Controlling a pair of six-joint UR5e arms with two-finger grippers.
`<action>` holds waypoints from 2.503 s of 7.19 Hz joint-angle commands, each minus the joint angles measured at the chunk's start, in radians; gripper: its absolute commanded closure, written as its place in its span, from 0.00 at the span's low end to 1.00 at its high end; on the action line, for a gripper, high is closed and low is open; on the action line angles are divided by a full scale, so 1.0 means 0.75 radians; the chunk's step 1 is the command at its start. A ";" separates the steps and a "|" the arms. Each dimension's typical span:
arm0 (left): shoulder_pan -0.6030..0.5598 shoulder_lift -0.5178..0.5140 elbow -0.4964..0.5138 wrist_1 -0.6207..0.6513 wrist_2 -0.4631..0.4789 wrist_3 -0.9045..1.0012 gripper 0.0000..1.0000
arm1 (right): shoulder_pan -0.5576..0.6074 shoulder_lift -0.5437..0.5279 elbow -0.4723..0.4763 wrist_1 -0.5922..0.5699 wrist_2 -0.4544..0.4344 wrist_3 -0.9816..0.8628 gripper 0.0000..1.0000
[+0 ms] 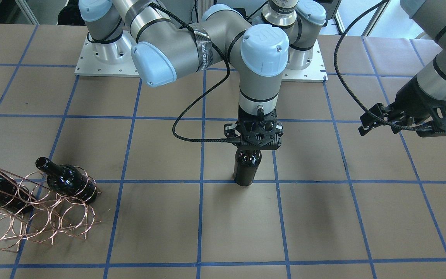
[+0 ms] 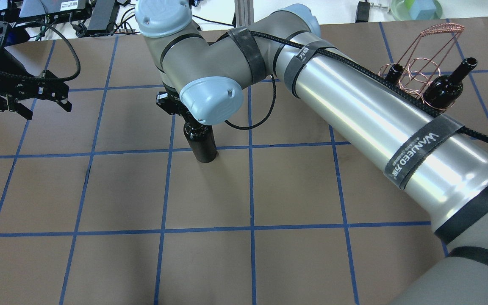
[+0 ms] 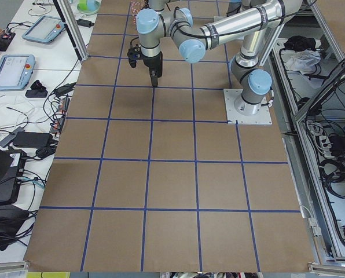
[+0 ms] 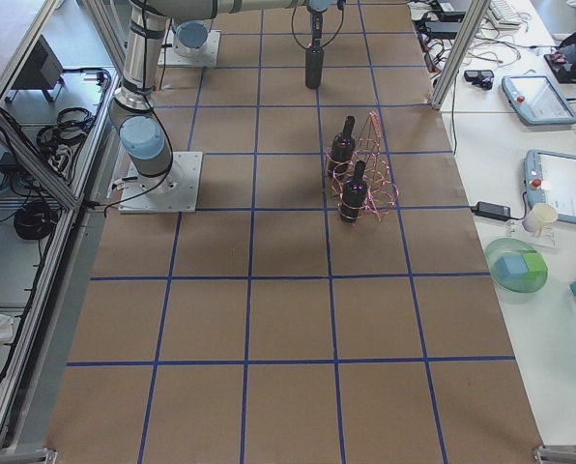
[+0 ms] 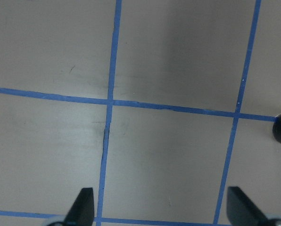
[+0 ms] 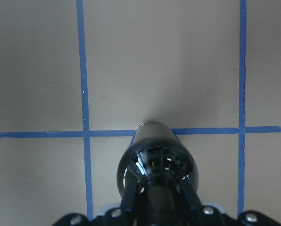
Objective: Place wine into wine basket
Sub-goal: 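Lower the right gripper and close it around the bottle neck, then lift the bottle with the right gripper and carry it toward the rack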
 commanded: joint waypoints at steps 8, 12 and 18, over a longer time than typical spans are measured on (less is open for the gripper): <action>-0.214 0.084 0.028 -0.007 0.000 -0.157 0.00 | -0.204 -0.200 0.004 0.208 -0.033 -0.503 1.00; -0.601 0.135 0.046 0.003 0.095 -0.315 0.00 | -0.602 -0.421 0.016 0.427 -0.088 -1.010 1.00; -0.688 0.139 0.253 -0.138 0.084 -0.333 0.00 | -0.793 -0.590 0.018 0.716 -0.133 -1.255 1.00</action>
